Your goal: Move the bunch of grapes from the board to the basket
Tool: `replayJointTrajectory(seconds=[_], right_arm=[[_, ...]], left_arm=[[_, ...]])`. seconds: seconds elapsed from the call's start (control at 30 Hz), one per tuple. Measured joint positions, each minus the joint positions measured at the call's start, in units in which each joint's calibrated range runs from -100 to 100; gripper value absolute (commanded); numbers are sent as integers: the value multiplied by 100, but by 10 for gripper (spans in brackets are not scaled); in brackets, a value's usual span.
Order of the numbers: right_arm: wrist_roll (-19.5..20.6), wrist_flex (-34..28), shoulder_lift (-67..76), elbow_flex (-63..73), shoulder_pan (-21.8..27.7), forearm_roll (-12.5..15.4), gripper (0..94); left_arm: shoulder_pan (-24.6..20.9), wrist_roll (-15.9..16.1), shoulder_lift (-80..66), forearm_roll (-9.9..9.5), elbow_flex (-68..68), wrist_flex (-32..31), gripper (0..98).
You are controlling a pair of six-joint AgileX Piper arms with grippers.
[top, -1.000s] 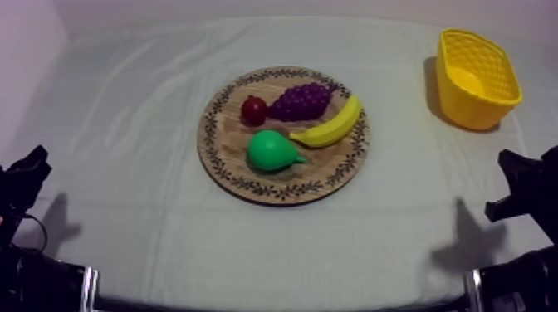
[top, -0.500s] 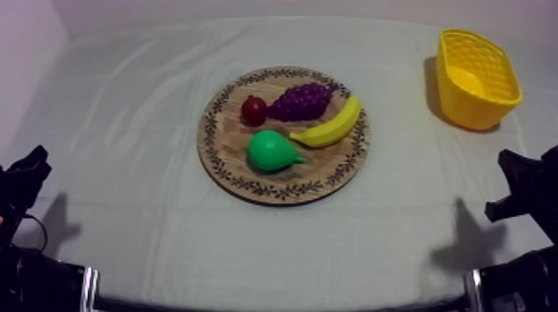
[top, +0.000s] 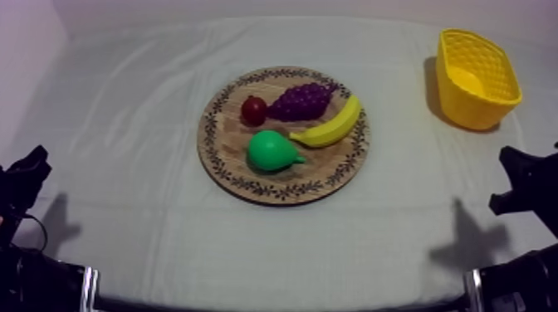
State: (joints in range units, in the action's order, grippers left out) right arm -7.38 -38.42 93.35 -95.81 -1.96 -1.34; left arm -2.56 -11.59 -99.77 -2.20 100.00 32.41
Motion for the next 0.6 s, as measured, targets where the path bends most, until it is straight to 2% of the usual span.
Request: replayJointTrajectory(seconds=[0.3, 0.4, 0.6], right_arm=[[451, -729, -1425, 1971, -419, 5, 5], [472, -1107, -2005, 2798, -457, 134, 5], [182, -1855, -3239, 4649, -288, 676, 4]], left_arm=[[0, 0, 0, 0, 0, 0, 1], [0, 0, 0, 0, 0, 0, 1], [0, 0, 0, 0, 0, 0, 1]])
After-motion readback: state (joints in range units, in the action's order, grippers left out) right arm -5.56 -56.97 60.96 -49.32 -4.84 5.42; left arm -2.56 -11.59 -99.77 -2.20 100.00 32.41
